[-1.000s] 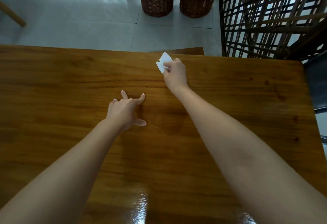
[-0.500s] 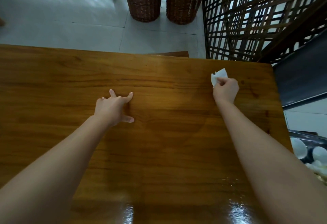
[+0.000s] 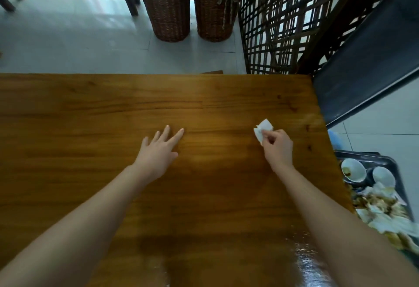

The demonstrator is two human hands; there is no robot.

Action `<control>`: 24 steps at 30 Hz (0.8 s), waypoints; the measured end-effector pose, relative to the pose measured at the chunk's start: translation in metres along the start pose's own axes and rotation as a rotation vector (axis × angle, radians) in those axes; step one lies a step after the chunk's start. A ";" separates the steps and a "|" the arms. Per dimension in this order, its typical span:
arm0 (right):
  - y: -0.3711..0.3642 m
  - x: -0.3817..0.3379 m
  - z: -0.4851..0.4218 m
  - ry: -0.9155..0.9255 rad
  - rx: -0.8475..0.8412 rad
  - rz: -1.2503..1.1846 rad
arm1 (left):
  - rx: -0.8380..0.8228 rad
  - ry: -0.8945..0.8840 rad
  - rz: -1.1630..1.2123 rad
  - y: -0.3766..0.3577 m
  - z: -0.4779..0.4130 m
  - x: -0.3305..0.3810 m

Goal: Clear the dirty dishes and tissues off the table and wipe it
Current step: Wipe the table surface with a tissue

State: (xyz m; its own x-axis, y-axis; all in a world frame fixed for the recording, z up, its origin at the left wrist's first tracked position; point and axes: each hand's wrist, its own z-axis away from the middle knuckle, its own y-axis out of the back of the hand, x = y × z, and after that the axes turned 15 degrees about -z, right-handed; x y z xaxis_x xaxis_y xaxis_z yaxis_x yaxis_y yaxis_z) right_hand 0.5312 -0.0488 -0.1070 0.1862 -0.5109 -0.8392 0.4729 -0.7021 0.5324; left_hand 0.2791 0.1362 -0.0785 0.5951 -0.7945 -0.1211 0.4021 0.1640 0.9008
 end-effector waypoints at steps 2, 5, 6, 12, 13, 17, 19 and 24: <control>0.025 0.012 0.003 -0.067 0.104 -0.006 | -0.041 -0.044 0.081 -0.004 0.004 0.014; 0.049 0.025 0.016 -0.104 0.188 0.019 | -0.028 -0.097 0.102 -0.010 0.008 0.035; 0.053 0.028 0.023 -0.096 0.186 0.023 | -0.016 -0.120 0.098 -0.012 0.009 0.042; 0.061 0.051 0.084 -0.004 0.083 -0.005 | -0.004 -0.189 0.054 -0.014 0.002 0.086; 0.064 0.056 0.096 0.008 0.058 -0.002 | -0.017 -0.198 0.046 -0.014 0.000 0.093; 0.074 0.069 0.139 0.007 -0.007 0.018 | -0.037 -0.250 -0.002 -0.010 -0.006 0.117; 0.078 0.074 0.158 -0.008 -0.051 0.065 | -0.051 -0.264 -0.021 -0.006 -0.008 0.128; 0.089 0.082 0.175 -0.010 -0.123 0.063 | -0.041 -0.252 -0.059 0.012 -0.015 0.152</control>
State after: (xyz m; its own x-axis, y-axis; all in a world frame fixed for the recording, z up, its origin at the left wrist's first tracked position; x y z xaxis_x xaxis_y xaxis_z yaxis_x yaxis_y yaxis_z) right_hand 0.4374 -0.2402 -0.1086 0.2108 -0.5570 -0.8033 0.5624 -0.6030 0.5657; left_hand 0.3848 0.0264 -0.0927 0.3795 -0.9232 -0.0607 0.4623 0.1324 0.8768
